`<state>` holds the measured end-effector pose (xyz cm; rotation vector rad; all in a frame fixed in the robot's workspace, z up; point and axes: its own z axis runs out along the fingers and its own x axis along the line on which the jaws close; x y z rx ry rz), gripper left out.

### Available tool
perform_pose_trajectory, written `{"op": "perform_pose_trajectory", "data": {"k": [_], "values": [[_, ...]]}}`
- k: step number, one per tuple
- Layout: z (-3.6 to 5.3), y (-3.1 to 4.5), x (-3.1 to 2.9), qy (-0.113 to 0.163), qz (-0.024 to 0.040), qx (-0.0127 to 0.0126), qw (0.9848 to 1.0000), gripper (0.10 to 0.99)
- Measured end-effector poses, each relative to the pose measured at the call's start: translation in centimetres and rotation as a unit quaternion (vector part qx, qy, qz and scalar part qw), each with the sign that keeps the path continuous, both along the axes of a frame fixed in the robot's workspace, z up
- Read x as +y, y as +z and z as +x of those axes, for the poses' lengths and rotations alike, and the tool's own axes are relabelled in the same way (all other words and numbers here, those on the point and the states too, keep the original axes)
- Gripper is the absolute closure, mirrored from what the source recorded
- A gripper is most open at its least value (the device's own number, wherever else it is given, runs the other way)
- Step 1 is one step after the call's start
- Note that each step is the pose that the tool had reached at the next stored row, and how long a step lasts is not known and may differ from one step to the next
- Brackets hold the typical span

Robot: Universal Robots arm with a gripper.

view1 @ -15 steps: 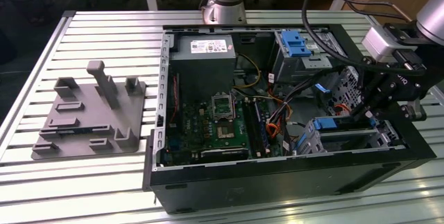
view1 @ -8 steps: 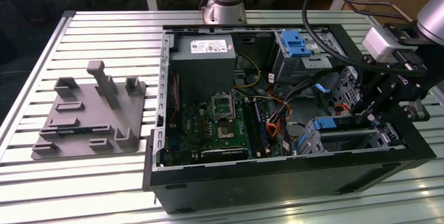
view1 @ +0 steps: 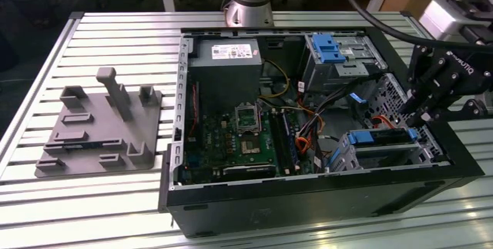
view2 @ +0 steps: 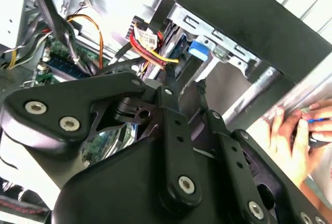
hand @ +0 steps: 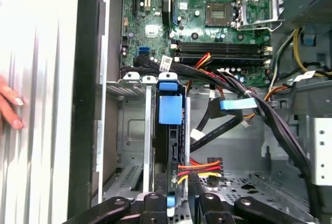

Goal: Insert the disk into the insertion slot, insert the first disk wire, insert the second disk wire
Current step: 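Insert the first disk wire, then insert the second disk wire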

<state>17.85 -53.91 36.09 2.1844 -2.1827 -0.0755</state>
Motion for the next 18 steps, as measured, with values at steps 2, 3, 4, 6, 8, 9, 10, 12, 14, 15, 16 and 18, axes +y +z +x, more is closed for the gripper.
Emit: {"op": "perform_pose_trajectory", "data": {"k": [2, 3, 4, 6, 8, 9, 10, 12, 14, 15, 16, 18], "values": [[0.00, 0.22, 0.00, 0.000, 0.0001, 0.0000, 1.0000, 0.784], [0.00, 0.22, 0.00, 0.000, 0.0001, 0.0000, 1.0000, 0.784], [0.00, 0.22, 0.00, 0.000, 0.0001, 0.0000, 1.0000, 0.784], [0.00, 0.23, 0.00, 0.001, 0.0000, 0.0000, 1.0000, 0.784], [0.00, 0.23, 0.00, 0.001, 0.0001, 0.0000, 1.0000, 0.784], [0.00, 0.23, 0.00, 0.001, 0.0000, 0.0000, 1.0000, 0.784], [0.00, 0.23, 0.00, 0.001, 0.0000, 0.0000, 1.0000, 0.784], [0.00, 0.22, 0.00, 0.002, 0.0001, 0.0000, 1.0000, 0.784], [0.00, 0.23, 0.00, 0.002, 0.0001, 0.0000, 1.0000, 0.784], [0.00, 0.22, 0.03, 0.002, -0.0002, 0.0000, 1.0000, 0.784], [0.00, 0.23, 0.10, 0.002, -0.0013, 0.0000, 1.0000, 0.784], [-0.09, 0.22, 0.36, 0.002, -0.0025, -0.0003, 1.0000, 0.784]]}}
